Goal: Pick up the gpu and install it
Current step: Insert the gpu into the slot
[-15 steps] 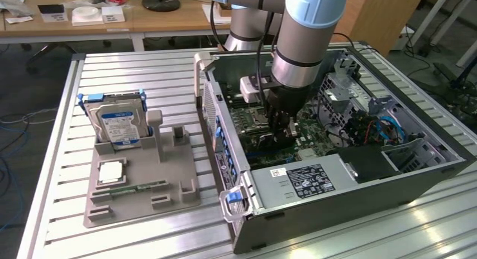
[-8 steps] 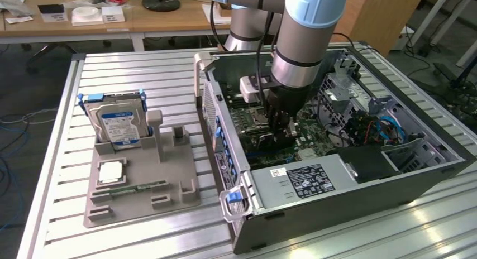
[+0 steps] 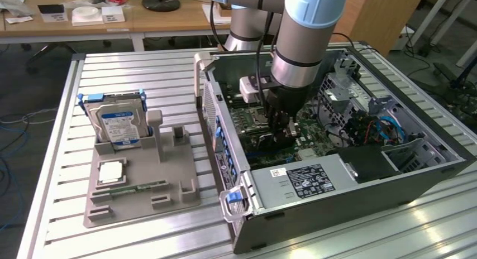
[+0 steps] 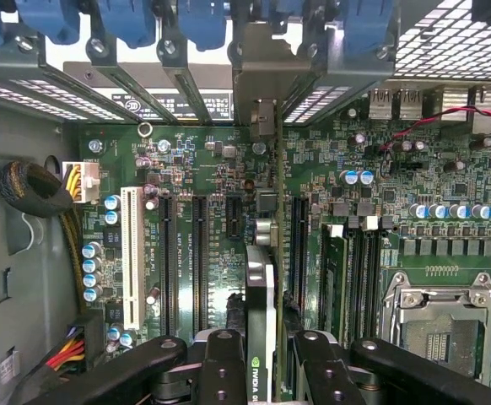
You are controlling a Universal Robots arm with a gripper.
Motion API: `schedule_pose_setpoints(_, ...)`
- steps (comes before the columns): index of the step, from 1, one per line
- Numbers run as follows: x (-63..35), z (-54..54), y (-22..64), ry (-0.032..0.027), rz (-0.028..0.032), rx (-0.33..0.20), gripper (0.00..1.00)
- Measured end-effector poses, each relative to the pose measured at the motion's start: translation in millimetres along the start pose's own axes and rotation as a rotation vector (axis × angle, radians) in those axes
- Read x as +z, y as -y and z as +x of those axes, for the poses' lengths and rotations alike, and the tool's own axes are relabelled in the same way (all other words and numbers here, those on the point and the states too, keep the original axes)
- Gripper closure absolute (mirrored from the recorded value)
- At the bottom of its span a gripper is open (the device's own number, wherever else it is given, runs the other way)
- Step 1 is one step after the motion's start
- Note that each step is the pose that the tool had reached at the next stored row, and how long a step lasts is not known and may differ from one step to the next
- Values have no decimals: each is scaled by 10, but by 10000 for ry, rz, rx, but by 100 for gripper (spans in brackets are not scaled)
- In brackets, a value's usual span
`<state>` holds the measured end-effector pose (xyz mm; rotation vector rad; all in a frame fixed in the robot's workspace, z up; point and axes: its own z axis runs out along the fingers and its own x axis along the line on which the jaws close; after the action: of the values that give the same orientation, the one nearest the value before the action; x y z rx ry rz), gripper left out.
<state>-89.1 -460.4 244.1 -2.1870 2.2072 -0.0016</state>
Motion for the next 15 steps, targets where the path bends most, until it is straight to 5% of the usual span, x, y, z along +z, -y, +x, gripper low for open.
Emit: schedule_pose_setpoints(15,-67,-2,2,0,0,0,65)
